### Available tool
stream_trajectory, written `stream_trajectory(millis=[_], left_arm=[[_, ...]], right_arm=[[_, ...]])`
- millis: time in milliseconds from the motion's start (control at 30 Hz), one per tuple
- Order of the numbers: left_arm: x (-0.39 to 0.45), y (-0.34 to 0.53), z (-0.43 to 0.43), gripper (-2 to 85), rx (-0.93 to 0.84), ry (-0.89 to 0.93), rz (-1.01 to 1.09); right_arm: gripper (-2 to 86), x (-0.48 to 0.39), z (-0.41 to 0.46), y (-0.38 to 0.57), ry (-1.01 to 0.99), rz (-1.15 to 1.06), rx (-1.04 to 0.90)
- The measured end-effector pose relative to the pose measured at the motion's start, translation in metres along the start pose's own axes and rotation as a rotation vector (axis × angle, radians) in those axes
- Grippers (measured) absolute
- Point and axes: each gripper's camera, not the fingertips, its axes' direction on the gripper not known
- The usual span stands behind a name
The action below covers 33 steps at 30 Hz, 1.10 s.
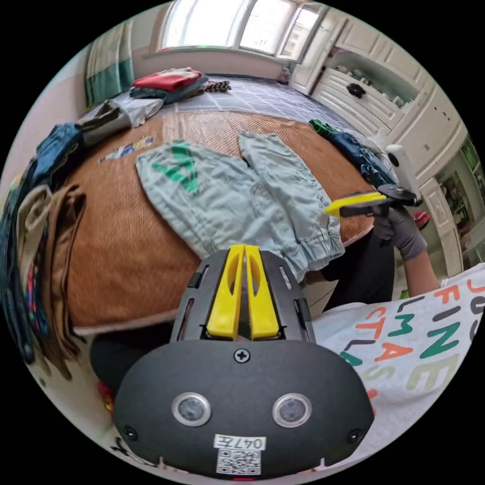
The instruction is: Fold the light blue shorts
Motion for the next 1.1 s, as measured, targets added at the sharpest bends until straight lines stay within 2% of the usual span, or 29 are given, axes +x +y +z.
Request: stream_trajectory(millis=[133,233,300,367,400,500,667,867,967,1033,1100], left_arm=[[-0.018,0.061,-0.007,1.4,0.121,0.041,-0.219],[-0.017,0.080,0.012,6.4,0.058,0.056,-0.237],[-0.019,0.088,0.024,8.2,0.045,0.120,-0.263],[-0.025,0.094,0.038,10.0,0.052,0.186,-0.311],[-0.027,0.095,0.043,10.4,0.048,0.201,-0.319],[-0.039,0.097,0.066,12.2,-0.003,0.259,-0.359],[-0.051,0.105,0.091,8.2,-0.001,0.405,-0.399],[-0.041,0.107,0.088,3.9,0.055,0.468,-0.363],[-0.031,0.107,0.082,3.4,0.074,0.476,-0.342],[-0.023,0.105,0.078,3.2,0.084,0.475,-0.323],[-0.015,0.102,0.073,3.1,0.093,0.472,-0.311]], right_arm=[[-0.1,-0.013,-0.028,-0.024,0.044,-0.044,0.128],[0.5,-0.020,-0.022,-0.034,0.005,-0.044,0.161],[0.5,-0.014,-0.004,-0.036,0.030,-0.002,0.134],[0.5,0.002,0.028,-0.040,0.042,0.086,-0.023],[0.3,0.004,0.021,-0.037,-0.015,0.116,0.023],[-0.1,-0.022,-0.022,-0.039,-0.089,0.056,0.171],[1.8,-0.090,-0.032,-0.093,-0.072,-0.120,0.158],[7.4,-0.201,0.034,-0.181,0.000,-0.309,0.045],[8.7,-0.244,0.085,-0.208,0.123,-0.357,-0.030],[6.9,-0.263,0.125,-0.217,0.180,-0.378,-0.114],[1.1,-0.271,0.133,-0.217,0.244,-0.371,-0.094]])
